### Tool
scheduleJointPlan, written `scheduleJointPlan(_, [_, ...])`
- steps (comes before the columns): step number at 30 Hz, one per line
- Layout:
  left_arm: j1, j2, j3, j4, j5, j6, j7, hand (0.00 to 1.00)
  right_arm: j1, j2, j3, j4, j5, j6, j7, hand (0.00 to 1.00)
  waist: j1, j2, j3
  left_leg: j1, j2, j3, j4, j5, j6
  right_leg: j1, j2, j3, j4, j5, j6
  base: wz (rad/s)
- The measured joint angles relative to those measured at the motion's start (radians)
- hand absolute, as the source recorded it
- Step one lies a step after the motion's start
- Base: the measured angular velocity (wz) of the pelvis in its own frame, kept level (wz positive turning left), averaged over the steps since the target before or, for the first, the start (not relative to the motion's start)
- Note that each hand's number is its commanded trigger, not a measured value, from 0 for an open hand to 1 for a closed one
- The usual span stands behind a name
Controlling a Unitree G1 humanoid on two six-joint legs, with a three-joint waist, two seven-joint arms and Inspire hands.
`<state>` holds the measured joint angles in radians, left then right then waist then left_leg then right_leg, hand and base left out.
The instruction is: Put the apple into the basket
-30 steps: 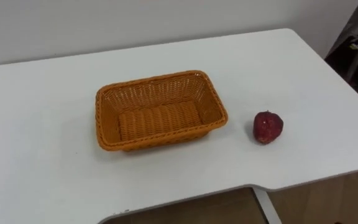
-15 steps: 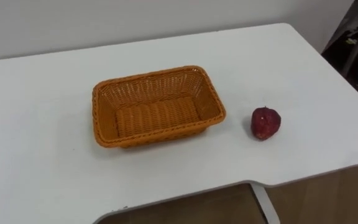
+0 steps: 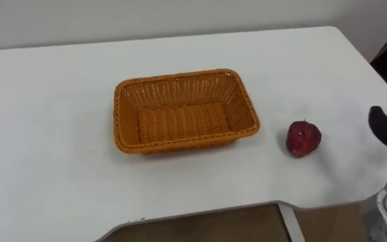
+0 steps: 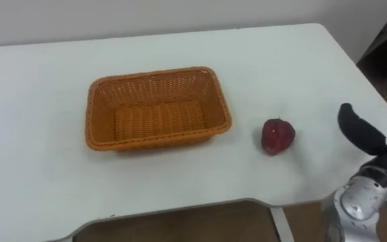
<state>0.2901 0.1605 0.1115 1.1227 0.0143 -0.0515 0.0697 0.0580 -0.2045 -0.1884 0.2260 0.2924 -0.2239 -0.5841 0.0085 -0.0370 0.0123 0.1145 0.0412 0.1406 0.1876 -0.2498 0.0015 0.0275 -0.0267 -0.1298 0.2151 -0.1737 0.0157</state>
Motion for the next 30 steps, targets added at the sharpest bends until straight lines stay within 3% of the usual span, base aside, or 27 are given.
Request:
scheduleJointPlan(7, [-0.001, 0.006, -0.003, 0.0, 0.064, 0.005, -0.037, 0.0, -0.001, -0.003, 0.059, 0.062, -0.089, 0.007, 0.122, 0.0, 0.027, 0.003, -0.0038, 0.001, 0.0, -0.008, -0.002, 0.0, 0.0, 0.009, 0.0, -0.011, -0.013, 0.005, 0.001, 0.04])
scheduleJointPlan(12, [-0.004, 0.009, -0.017, -0.003, 0.066, 0.009, -0.037, 0.0, -0.001, -0.014, 0.129, 0.149, -0.099, 0.012, 0.185, 0.0, 0.026, 0.014, -0.0089, 0.008, 0.001, -0.009, -0.002, 0.0, 0.0, 0.014, 0.0, -0.012, -0.015, 0.005, 0.001, 0.0])
scheduleJointPlan(16, [-0.007, 0.013, -0.017, -0.007, 0.066, 0.021, -0.039, 0.0, -0.001, -0.02, 0.13, 0.158, -0.11, 0.021, 0.228, 0.0, 0.025, 0.023, -0.0114, 0.021, 0.001, -0.01, -0.003, 0.0, 0.0, 0.031, -0.001, -0.019, -0.025, 0.005, 0.001, 0.03])
scheduleJointPlan(30, [-0.007, 0.011, -0.016, -0.027, 0.065, 0.029, -0.04, 0.0, 0.0, -0.03, 0.131, 0.208, -0.166, 0.032, 0.28, 0.0, 0.026, 0.019, -0.0099, 0.028, 0.001, -0.011, -0.009, 0.0, 0.0, 0.044, -0.001, -0.023, -0.03, 0.009, 0.001, 0.0])
